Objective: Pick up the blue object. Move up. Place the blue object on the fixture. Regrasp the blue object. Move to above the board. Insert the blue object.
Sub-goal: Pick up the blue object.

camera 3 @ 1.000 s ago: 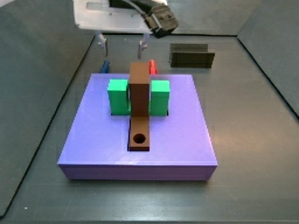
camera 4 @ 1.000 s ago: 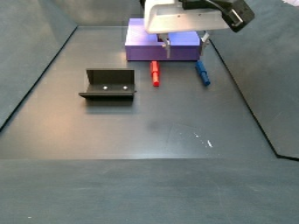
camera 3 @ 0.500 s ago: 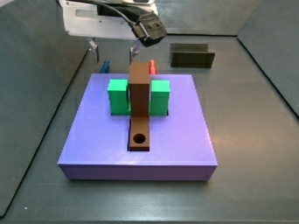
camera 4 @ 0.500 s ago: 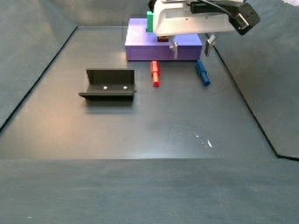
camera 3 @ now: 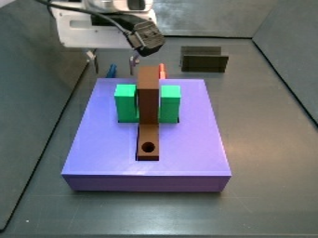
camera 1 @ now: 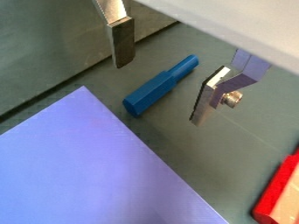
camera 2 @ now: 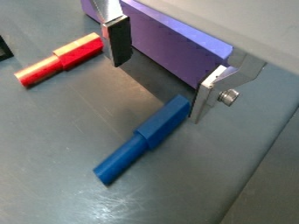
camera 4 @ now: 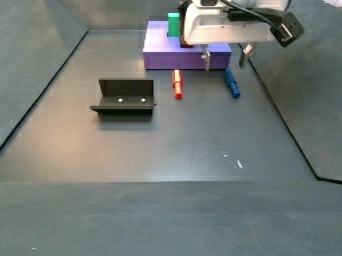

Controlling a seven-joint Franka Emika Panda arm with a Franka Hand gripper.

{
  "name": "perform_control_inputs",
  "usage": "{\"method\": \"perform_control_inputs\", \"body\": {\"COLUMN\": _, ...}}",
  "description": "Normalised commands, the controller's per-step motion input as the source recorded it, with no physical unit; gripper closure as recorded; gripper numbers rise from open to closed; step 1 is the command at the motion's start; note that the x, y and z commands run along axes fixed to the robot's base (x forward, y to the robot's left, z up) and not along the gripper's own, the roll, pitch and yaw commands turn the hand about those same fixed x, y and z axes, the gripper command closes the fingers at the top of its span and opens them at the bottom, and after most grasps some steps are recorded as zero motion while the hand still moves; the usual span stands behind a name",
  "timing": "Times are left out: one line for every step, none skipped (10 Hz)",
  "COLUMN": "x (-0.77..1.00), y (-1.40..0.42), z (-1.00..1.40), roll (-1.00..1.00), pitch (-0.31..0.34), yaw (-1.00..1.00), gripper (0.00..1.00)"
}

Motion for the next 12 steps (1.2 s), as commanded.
{"method": "perform_control_inputs", "body": {"x": -0.17, "y": -0.01, "z": -0.25, "roll": -0.04, "pitch": -0.237, "yaw": 0.06, "gripper": 0.00}}
{"method": "perform_control_inputs", "body": {"x": -0.09, "y": -0.03, "z": -0.33, "roll": -0.03, "pitch": -0.204, "yaw": 0.05, "gripper": 0.00}}
{"method": "perform_control_inputs", "body": {"x": -0.05, "y": -0.05, "z": -0.31, "roll": 0.00, "pitch": -0.154, "yaw": 0.03, "gripper": 0.00}}
{"method": "perform_control_inputs", "body": {"x": 0.00, "y": -0.13, "z": -0.29, "roll": 0.02, "pitch": -0.064, "yaw": 0.00, "gripper": 0.00}}
{"method": "perform_control_inputs", "body": {"x": 0.00, "y": -0.13, "z": -0.28, "roll": 0.03, "pitch": -0.053, "yaw": 0.00, "gripper": 0.00}}
{"method": "perform_control_inputs", "body": {"x": 0.00, "y": -0.12, "z": -0.18, "roll": 0.04, "pitch": -0.039, "yaw": 0.00, "gripper": 0.00}}
{"method": "perform_control_inputs", "body": {"x": -0.07, "y": -0.05, "z": -0.09, "roll": 0.01, "pitch": -0.050, "yaw": 0.00, "gripper": 0.00}}
{"method": "perform_control_inputs", "body": {"x": -0.11, "y": 0.00, "z": -0.11, "roll": 0.00, "pitch": -0.079, "yaw": 0.00, "gripper": 0.00}}
{"method": "perform_control_inputs", "body": {"x": -0.06, "y": 0.00, "z": -0.10, "roll": 0.00, "pitch": -0.060, "yaw": 0.00, "gripper": 0.00}}
{"method": "perform_control_inputs", "body": {"x": -0.01, "y": 0.03, "z": -0.01, "roll": 0.00, "pitch": -0.023, "yaw": 0.00, "gripper": 0.00}}
{"method": "perform_control_inputs", "body": {"x": -0.01, "y": 0.00, "z": -0.02, "roll": 0.00, "pitch": -0.023, "yaw": 0.00, "gripper": 0.00}}
{"method": "perform_control_inputs", "body": {"x": -0.03, "y": 0.00, "z": -0.05, "roll": 0.00, "pitch": -0.037, "yaw": 0.00, "gripper": 0.00}}
